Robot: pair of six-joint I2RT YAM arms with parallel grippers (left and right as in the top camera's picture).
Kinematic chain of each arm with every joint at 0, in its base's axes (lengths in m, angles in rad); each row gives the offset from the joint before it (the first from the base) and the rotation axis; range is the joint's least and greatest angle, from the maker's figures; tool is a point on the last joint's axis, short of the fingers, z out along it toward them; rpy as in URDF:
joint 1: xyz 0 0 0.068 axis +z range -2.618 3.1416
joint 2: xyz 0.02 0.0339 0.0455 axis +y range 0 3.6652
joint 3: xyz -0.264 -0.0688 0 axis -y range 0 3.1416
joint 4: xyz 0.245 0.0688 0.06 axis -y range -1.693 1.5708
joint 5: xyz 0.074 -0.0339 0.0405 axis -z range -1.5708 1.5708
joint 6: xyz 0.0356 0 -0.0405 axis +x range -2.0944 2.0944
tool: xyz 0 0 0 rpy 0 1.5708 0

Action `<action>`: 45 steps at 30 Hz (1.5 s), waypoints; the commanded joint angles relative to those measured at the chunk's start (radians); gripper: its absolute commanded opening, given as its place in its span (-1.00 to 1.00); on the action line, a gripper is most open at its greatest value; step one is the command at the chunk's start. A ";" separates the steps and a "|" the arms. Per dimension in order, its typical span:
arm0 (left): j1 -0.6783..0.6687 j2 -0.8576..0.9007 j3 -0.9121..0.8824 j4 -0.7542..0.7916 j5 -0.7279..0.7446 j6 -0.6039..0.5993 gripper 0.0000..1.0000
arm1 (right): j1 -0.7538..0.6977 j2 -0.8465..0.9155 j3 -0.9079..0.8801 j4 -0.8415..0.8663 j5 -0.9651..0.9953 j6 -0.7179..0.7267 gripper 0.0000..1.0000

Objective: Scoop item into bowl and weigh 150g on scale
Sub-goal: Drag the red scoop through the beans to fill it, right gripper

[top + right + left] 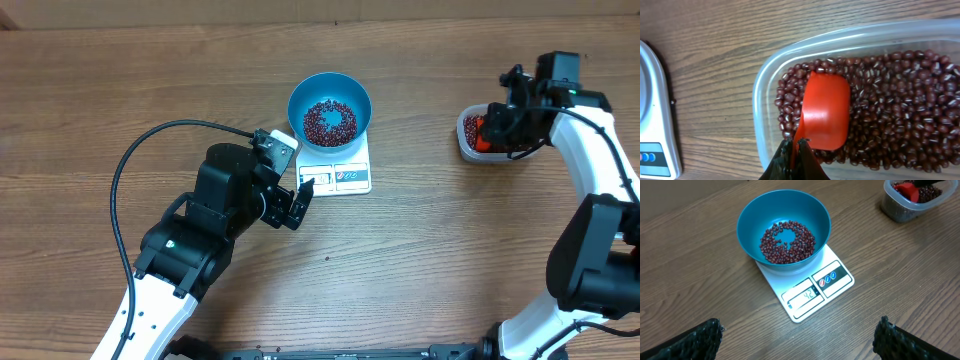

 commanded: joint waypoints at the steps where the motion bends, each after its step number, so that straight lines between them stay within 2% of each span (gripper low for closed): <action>1: 0.002 0.006 0.021 0.001 0.007 -0.010 0.99 | -0.040 0.059 -0.012 0.001 -0.035 0.000 -0.93; 13: 0.002 0.006 0.021 0.001 0.006 -0.010 0.99 | -0.090 0.092 -0.012 0.019 -0.057 0.000 -0.93; 26: 0.002 0.006 0.021 0.001 0.006 -0.010 0.99 | -0.129 0.105 -0.012 0.023 -0.193 0.000 -0.93; 45: 0.002 0.006 0.021 0.001 0.006 -0.010 0.99 | -0.161 0.132 -0.012 0.003 -0.282 -0.001 -0.93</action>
